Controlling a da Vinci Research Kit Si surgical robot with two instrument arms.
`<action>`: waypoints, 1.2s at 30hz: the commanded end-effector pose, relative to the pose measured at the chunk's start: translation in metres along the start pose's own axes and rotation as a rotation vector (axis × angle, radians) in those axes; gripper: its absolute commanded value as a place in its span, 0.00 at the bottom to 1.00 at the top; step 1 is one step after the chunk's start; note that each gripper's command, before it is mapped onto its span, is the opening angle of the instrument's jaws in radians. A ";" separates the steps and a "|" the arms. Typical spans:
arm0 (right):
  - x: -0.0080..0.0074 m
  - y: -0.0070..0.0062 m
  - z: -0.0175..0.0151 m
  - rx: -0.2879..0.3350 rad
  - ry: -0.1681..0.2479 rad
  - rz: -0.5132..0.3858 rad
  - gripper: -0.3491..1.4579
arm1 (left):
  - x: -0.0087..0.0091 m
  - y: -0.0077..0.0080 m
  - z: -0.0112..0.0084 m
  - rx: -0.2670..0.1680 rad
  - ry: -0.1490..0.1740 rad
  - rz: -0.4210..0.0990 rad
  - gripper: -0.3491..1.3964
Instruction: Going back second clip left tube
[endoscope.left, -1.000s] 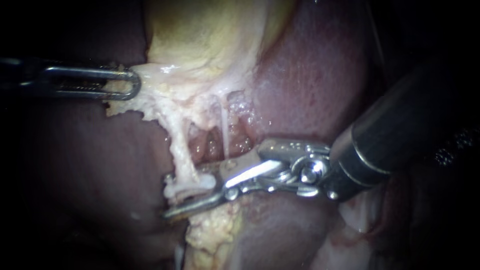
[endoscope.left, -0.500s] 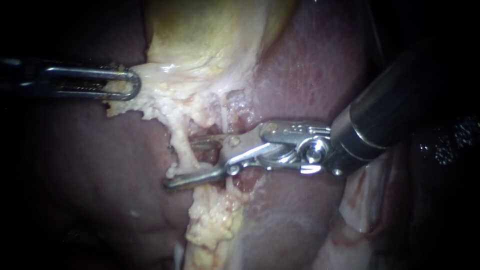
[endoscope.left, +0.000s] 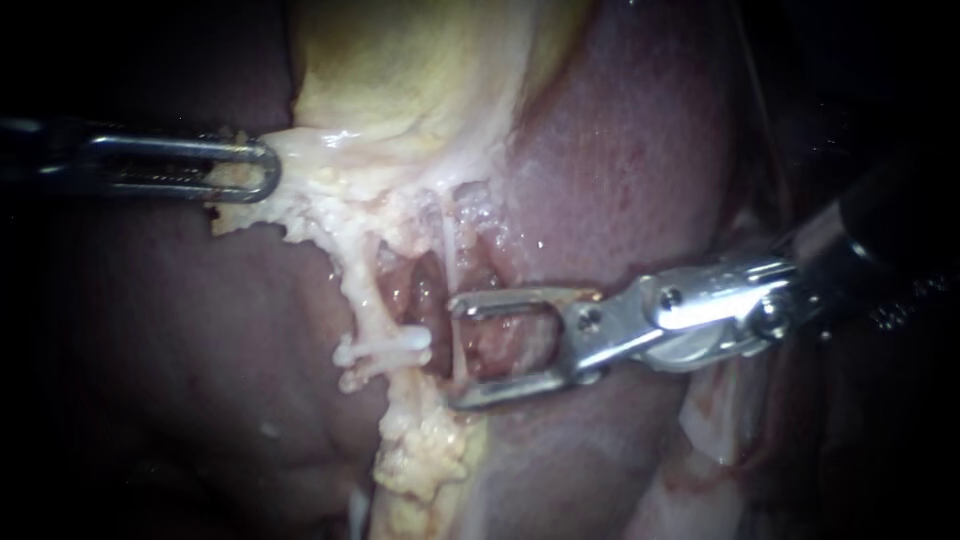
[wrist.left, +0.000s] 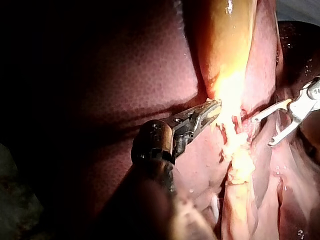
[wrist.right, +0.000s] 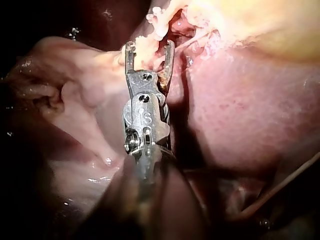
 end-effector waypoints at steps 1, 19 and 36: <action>0.0005 0.0000 -0.0011 -0.005 -0.001 0.000 0.47 | 0.0000 0.0000 0.0000 0.000 0.000 0.000 0.00; 0.0020 0.0007 -0.0080 -0.067 -0.017 0.001 0.47 | 0.0001 0.0001 0.0005 0.002 0.002 0.005 0.00; 0.0020 0.0007 -0.0080 -0.068 -0.017 0.001 0.47 | -0.0012 -0.0002 0.0057 0.001 -0.014 0.021 0.00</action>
